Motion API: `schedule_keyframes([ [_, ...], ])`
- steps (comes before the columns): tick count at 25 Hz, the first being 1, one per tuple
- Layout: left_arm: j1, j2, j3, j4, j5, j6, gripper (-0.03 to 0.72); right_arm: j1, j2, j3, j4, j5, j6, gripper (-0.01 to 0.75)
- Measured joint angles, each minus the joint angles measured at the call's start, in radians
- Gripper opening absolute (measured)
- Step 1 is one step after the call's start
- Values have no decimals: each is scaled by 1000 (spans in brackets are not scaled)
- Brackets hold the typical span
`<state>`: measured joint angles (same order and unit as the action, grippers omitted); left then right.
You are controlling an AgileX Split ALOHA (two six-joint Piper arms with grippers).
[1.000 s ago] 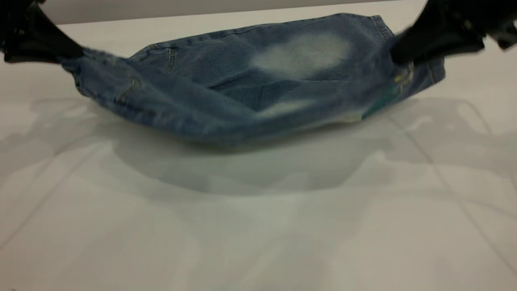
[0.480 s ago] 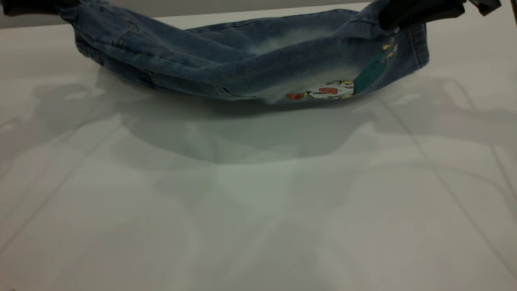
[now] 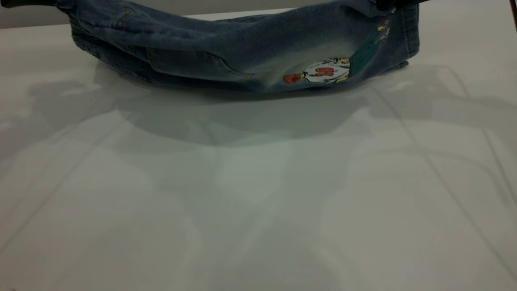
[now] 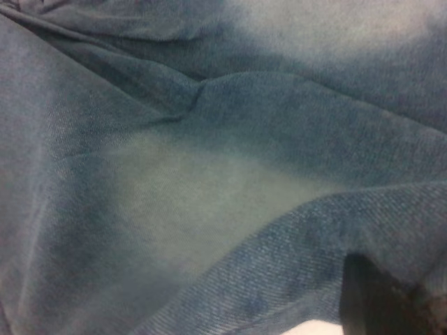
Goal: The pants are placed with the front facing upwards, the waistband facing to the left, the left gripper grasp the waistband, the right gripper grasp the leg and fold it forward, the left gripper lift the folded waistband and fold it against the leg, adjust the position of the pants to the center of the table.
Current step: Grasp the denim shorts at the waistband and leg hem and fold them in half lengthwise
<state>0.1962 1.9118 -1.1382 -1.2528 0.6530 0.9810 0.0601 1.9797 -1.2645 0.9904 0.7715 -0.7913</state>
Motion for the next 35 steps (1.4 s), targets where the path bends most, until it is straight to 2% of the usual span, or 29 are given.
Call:
schedule_keyframes([
  [8, 0, 0, -1, -45, -90, 19, 95, 0, 71, -100, 0, -1, 5, 34],
  [13, -3, 0, -1, -70, -99, 62, 95, 0, 125, -156, 1, 13, 5, 34],
  [26, -112, 114, -69, -86, -136, 112, 95, 0, 152, -179, -3, 11, -4, 34],
  [35, -124, 168, -110, -91, -188, 106, 95, 0, 180, -246, 0, -3, -28, 34],
])
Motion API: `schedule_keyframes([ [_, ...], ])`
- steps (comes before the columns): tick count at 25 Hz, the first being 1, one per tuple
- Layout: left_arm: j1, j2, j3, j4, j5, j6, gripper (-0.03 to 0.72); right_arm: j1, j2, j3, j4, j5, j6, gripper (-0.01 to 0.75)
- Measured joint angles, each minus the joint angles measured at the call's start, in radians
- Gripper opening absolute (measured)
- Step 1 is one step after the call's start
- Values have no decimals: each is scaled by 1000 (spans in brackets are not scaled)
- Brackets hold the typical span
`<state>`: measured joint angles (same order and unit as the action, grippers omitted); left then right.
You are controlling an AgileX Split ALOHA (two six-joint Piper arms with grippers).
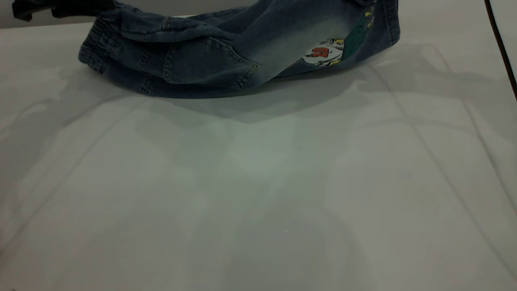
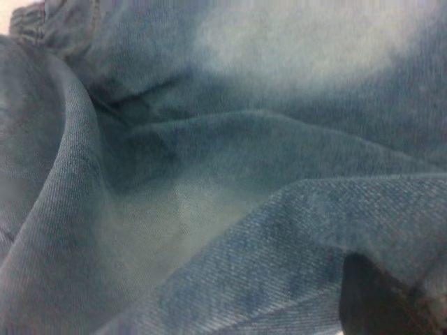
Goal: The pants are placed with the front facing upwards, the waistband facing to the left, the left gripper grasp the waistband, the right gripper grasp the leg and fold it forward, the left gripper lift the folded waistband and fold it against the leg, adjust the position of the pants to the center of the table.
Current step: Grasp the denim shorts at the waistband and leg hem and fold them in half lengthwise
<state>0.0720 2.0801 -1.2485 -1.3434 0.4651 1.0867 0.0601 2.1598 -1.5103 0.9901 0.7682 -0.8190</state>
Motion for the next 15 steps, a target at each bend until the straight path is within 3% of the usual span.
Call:
schedule_keyframes([
  [15, -1, 21, -23, -2, -111, 0, 95, 0, 176, -225, 0, 64, -1, 34],
])
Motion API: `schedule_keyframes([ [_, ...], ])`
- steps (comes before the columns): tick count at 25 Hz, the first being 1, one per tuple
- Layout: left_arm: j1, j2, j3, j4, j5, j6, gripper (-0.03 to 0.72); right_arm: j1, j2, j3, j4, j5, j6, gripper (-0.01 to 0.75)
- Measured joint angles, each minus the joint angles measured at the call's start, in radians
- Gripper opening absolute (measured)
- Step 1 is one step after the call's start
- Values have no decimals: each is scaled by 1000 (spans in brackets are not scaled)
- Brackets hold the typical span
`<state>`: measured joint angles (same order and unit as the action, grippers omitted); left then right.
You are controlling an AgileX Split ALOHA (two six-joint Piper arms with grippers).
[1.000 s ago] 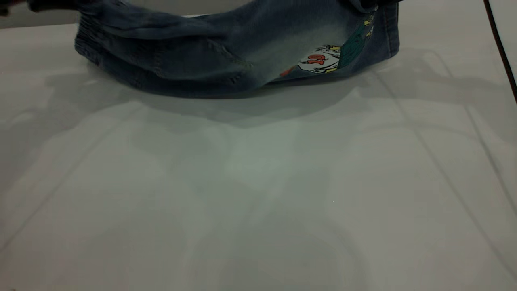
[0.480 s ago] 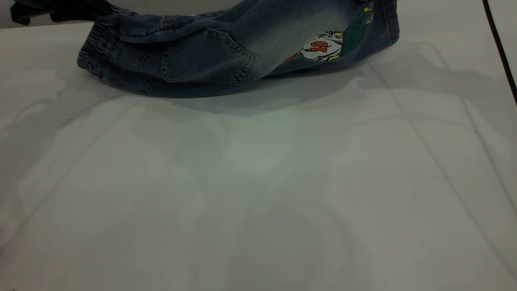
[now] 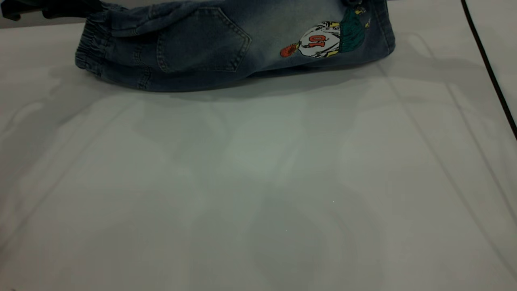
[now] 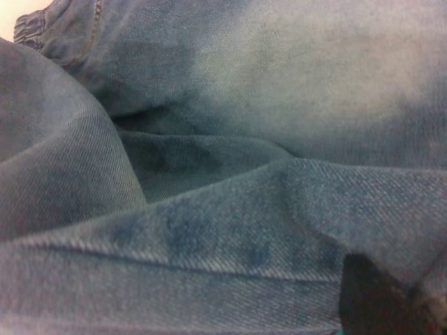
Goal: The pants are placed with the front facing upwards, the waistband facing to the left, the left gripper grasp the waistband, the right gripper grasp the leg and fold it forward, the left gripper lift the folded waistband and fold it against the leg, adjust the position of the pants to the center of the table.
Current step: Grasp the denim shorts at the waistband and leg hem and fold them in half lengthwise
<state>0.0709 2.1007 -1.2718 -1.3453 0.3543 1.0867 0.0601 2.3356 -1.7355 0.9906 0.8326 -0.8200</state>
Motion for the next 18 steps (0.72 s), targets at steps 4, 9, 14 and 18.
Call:
schedule_keyframes([
  [4, -3, 40, -35, 0, -2, 0, 95, 0, 25, -71, 0, 8, 0, 34],
  [9, -4, 82, -71, -20, 5, 0, 95, 0, 73, -135, 1, -5, 0, 34],
  [14, -4, 82, -97, -20, 4, 3, 95, 0, 132, -212, 3, -5, -1, 34],
  [18, -4, 81, -128, -20, -18, 3, 95, 0, 168, -280, 7, -4, 1, 34],
])
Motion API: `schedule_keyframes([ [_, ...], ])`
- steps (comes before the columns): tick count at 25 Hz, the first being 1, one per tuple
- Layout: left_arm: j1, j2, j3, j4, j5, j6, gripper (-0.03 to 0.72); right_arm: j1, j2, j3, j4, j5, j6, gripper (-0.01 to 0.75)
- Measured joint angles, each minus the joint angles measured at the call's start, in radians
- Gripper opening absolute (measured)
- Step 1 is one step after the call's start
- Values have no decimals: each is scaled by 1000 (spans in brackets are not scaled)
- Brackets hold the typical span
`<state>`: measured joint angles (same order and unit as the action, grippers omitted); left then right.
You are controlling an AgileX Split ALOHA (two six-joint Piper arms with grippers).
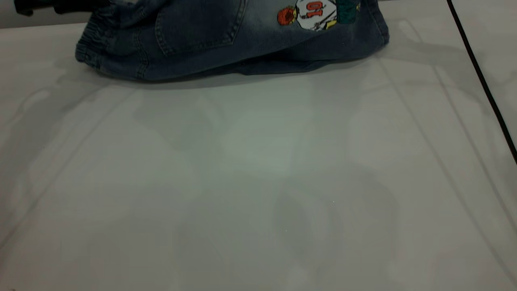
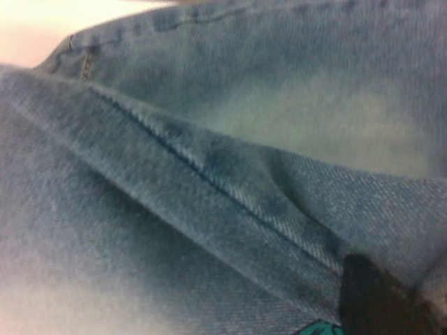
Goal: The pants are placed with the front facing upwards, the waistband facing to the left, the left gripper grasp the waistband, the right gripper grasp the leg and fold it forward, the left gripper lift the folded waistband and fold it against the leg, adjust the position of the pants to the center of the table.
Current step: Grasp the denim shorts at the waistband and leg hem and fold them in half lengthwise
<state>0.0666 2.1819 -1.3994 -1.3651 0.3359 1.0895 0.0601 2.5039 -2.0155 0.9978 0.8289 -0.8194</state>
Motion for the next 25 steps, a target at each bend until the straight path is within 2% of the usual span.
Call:
schedule_keyframes([
  [8, 0, 0, -18, 1, -20, 1, 95, 0, 47, -98, 19, -14, 0, 34],
  [18, 0, 0, -18, 1, -64, 31, 95, 0, 84, -109, 67, -60, -1, 48],
  [21, 0, 0, -18, 1, -64, 34, 95, 0, 84, -109, 62, -72, -1, 87],
  [25, 0, 0, -19, 2, -67, 37, 95, 0, 84, -109, 60, -72, 0, 233],
])
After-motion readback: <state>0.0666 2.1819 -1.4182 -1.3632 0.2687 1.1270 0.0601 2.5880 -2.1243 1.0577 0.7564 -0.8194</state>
